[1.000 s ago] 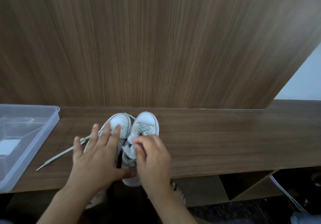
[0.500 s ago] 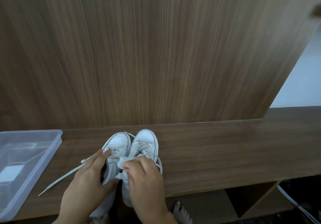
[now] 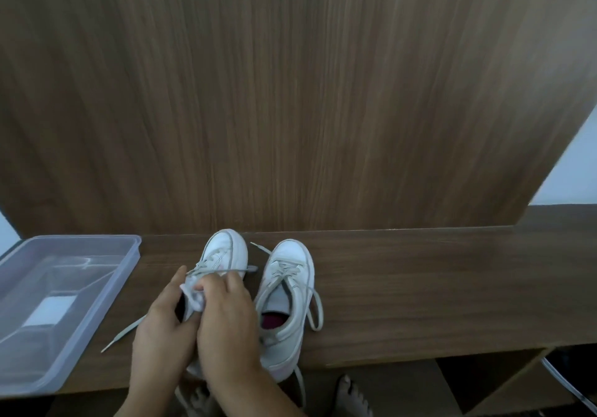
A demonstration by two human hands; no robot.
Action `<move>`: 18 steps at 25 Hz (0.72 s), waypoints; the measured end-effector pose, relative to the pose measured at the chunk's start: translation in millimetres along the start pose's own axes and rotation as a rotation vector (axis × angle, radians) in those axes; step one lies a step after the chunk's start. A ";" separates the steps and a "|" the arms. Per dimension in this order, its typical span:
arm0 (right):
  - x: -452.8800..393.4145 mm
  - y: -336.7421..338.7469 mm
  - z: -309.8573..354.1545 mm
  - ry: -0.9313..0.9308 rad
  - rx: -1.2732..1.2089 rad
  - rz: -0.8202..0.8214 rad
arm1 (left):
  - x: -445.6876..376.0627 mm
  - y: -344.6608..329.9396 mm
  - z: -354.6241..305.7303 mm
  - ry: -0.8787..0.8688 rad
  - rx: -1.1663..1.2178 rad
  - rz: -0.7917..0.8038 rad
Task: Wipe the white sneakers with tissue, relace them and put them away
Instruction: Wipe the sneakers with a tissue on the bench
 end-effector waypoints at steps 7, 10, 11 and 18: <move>-84.4 3.6 -1.5 -0.092 0.231 0.194 | 20.4 25.0 -70.4 0.091 0.140 -0.132; -73.3 11.1 -4.9 -0.106 0.223 0.259 | 21.6 28.5 -66.7 0.114 0.165 -0.145; -58.0 12.4 -4.4 -0.075 0.225 0.291 | 20.0 30.8 -65.5 0.146 0.186 -0.160; 5.0 16.9 8.5 0.054 0.252 0.245 | 19.4 35.0 -54.2 0.249 0.243 -0.233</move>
Point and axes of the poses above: each hand's wrist, its own x-axis away from the middle knuckle, its own y-axis out of the back of the hand, z = x × y, the point moved 1 cm from there along -x, towards the middle knuckle, and after that the axes turned 10 degrees about -y, right-handed, at the moved point
